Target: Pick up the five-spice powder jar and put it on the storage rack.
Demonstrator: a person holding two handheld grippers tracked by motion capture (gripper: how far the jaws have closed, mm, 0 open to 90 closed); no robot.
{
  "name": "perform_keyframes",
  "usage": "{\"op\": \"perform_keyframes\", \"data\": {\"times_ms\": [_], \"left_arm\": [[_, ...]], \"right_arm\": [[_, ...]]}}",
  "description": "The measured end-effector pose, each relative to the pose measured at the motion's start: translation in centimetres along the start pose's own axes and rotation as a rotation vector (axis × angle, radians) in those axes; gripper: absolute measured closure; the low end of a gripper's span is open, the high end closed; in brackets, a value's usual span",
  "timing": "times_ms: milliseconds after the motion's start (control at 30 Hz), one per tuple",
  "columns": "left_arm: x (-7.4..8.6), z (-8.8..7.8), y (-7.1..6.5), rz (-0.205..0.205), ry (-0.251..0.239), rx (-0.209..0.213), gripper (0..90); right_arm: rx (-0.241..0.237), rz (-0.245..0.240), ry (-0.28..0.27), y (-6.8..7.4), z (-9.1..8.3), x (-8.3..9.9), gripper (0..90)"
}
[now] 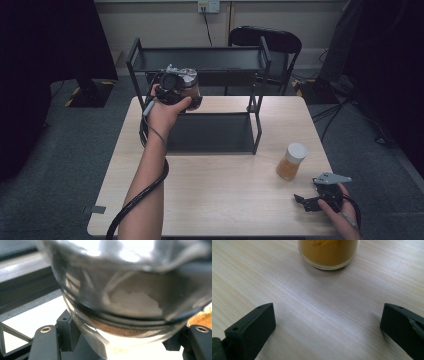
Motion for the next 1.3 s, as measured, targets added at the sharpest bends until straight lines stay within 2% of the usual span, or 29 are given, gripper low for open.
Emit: {"op": "perform_keyframes", "data": {"times_ms": [900, 1300], "left_arm": [[-5.0, -3.0, -0.4, 0.02, 0.002, -0.028, 31.0], [-6.6, -3.3, -0.2, 0.02, 0.004, -0.045, 31.0]], "right_arm": [[-0.001, -0.002, 0.001, 0.0, 0.0, 0.0, 0.0], [-0.001, 0.0, 0.003, 0.0, 0.0, 0.0, 0.0]]}}
Point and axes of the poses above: each handheld gripper's, and its own axes: z roughly forward along the jaws, x roughly out of its underside, y roughly to its left, the point moved 8 cm from there along z, roughly forward along the jaws, and after that the axes turned 9 degrees about x, right-handed, at the moved point
